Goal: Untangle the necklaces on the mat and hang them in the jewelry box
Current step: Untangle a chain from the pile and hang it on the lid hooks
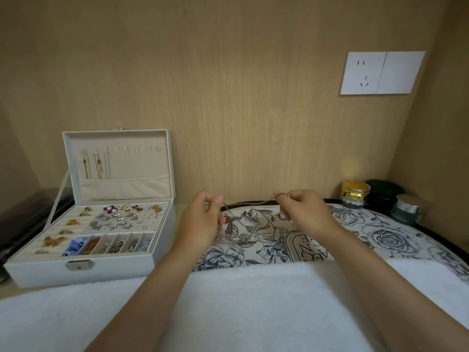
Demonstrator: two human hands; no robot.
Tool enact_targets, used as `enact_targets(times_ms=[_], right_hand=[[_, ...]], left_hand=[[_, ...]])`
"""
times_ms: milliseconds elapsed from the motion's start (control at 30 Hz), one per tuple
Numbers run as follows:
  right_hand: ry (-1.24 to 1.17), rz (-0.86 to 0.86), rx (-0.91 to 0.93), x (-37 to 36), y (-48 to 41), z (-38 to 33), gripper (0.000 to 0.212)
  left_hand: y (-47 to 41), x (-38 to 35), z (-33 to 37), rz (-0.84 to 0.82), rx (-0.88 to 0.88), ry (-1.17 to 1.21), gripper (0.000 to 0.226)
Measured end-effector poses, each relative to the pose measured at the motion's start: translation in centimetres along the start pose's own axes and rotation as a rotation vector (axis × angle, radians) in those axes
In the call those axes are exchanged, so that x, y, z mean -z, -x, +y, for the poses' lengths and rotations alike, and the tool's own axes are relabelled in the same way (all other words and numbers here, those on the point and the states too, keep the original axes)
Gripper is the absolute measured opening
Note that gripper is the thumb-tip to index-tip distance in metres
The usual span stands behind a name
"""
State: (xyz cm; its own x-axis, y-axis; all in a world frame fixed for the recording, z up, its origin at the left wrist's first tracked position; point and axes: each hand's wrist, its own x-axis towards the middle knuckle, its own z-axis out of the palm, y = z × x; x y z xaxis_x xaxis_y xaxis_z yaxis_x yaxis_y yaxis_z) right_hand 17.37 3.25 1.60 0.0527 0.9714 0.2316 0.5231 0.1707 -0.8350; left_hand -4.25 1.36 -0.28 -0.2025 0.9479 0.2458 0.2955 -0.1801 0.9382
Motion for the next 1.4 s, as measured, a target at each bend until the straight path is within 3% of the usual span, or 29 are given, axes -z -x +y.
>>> enact_targets(times_ms=[167, 300, 400, 467, 567, 633, 700, 833, 933, 1033, 1133, 1233, 1400], right_hand=[[0.181, -0.111, -0.134, 0.3, 0.2, 0.5, 0.050], [0.356, -0.111, -0.154, 0.2, -0.4, 1.5, 0.033], [0.460, -0.137, -0.134, -0.1, -0.5, 2.2, 0.017], [0.482, -0.165, -0.137, -0.4, -0.3, 2.3, 0.013], [0.645, -0.202, 0.034, -0.8, -0.1, 2.4, 0.036], [0.592, -0.230, 0.180, -1.3, 0.3, 1.9, 0.025], [0.465, -0.348, 0.193, -1.8, 0.7, 1.4, 0.004], [0.470, -0.431, 0.224, -2.7, 0.7, 1.4, 0.008], [0.439, -0.432, 0.228, -2.7, 0.6, 1.5, 0.013], [0.096, -0.398, 0.137, -2.4, 0.7, 1.3, 0.018], [-0.225, -0.372, 0.039, -2.0, 0.4, 0.9, 0.023], [-0.327, -0.350, -0.045, -1.5, 0.4, 0.4, 0.026], [-0.099, -0.253, 0.044, -0.4, 0.6, 0.0, 0.023]], left_hand=[[-0.1, -0.2, -1.5, 0.013, -0.189, -0.369, 0.023], [-0.3, -0.5, -2.2, -0.066, -0.222, -0.561, 0.009], [-0.2, -0.4, -2.7, -0.189, -0.264, -0.709, 0.026], [-0.1, -0.3, -2.5, -0.177, -0.361, -0.764, 0.029], [0.2, -0.4, -1.5, -0.157, -0.520, -0.807, 0.009], [0.3, -0.5, -1.3, -0.263, -0.504, -0.836, 0.014], [0.3, -0.5, -1.5, -0.344, -0.472, -0.876, 0.023], [0.2, -0.6, -1.7, -0.359, -0.499, -0.887, 0.012], [0.7, -0.9, -1.6, -0.356, -0.404, -0.736, 0.009], [0.8, -1.0, -0.8, -0.330, -0.123, -0.380, 0.014], [0.4, -0.9, -0.5, -0.232, 0.033, -0.068, 0.022], [0.0, -0.8, -0.5, -0.209, 0.151, 0.204, 0.025], [-0.4, -0.6, -1.3, -0.165, 0.006, -0.038, 0.036]])
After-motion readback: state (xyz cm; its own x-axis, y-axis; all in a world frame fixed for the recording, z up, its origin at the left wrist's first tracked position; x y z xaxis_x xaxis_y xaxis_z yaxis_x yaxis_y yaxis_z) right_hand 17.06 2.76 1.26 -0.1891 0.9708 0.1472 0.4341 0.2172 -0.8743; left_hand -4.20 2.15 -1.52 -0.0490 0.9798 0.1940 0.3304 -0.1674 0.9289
